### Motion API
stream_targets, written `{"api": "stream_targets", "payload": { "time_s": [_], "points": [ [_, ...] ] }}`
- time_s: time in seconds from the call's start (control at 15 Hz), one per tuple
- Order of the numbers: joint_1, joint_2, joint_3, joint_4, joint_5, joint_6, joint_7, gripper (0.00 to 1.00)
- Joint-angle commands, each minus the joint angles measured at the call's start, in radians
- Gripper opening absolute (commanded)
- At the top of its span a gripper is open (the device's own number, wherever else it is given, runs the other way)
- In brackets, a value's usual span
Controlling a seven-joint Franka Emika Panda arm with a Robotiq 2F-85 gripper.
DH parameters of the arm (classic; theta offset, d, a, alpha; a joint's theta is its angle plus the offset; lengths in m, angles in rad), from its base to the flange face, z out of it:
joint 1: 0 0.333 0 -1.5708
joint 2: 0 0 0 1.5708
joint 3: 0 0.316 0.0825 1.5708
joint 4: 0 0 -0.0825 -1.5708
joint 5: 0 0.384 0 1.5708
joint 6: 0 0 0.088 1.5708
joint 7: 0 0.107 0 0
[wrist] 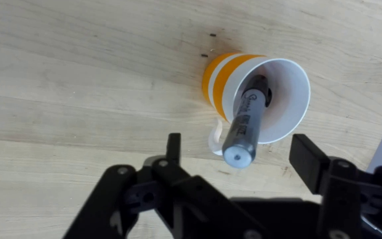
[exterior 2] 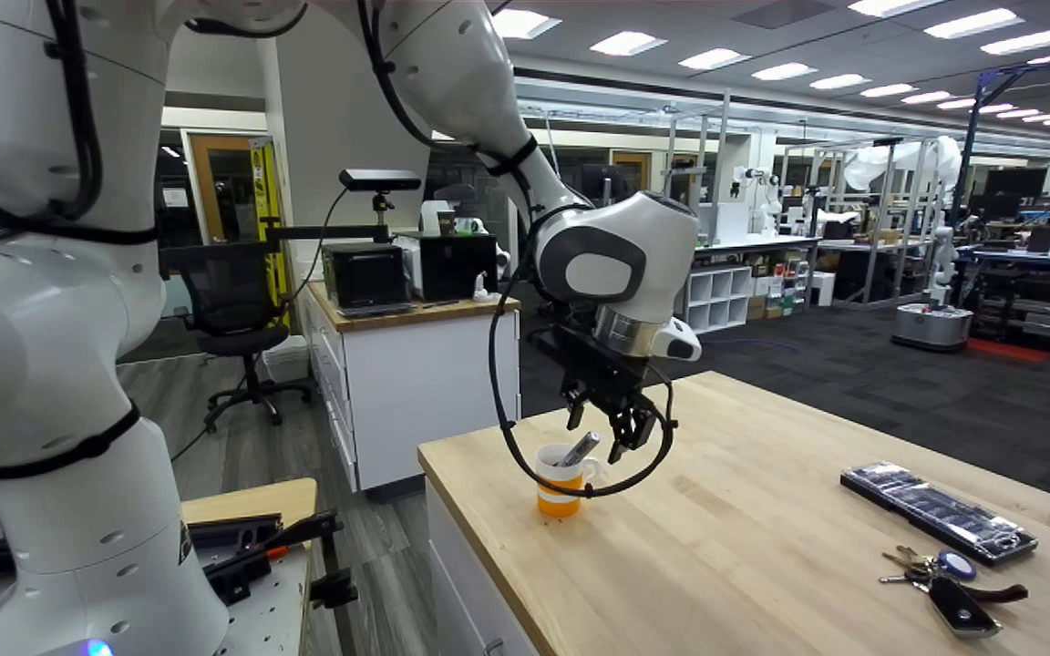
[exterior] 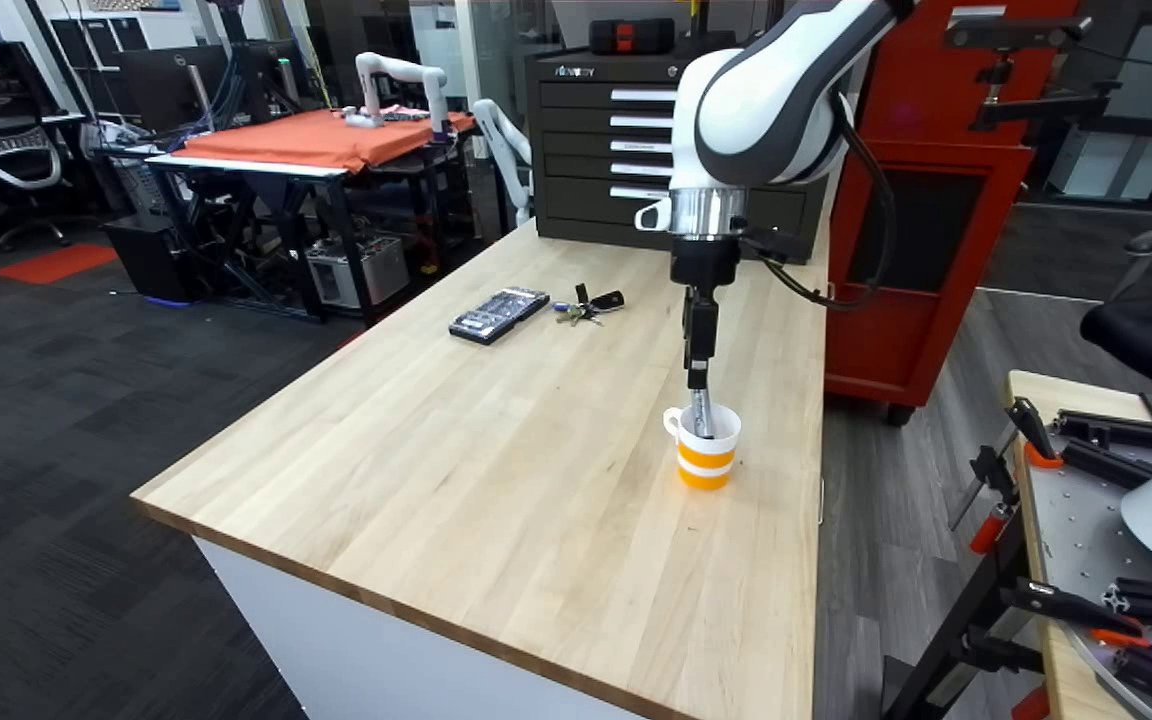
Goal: Remove the marker from the mug and put it on the table
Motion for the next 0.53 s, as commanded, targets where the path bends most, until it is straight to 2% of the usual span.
{"api": "stream_targets", "payload": {
  "time_s": [0.0, 0.47],
  "points": [
    [-0.026, 0.02, 0.021, 0.04, 0.012, -0.026, -0.027, 0.54],
    [-0.024, -0.015, 0.02, 0.027, -0.003, -0.062, 0.001, 0.08]
  ]
}}
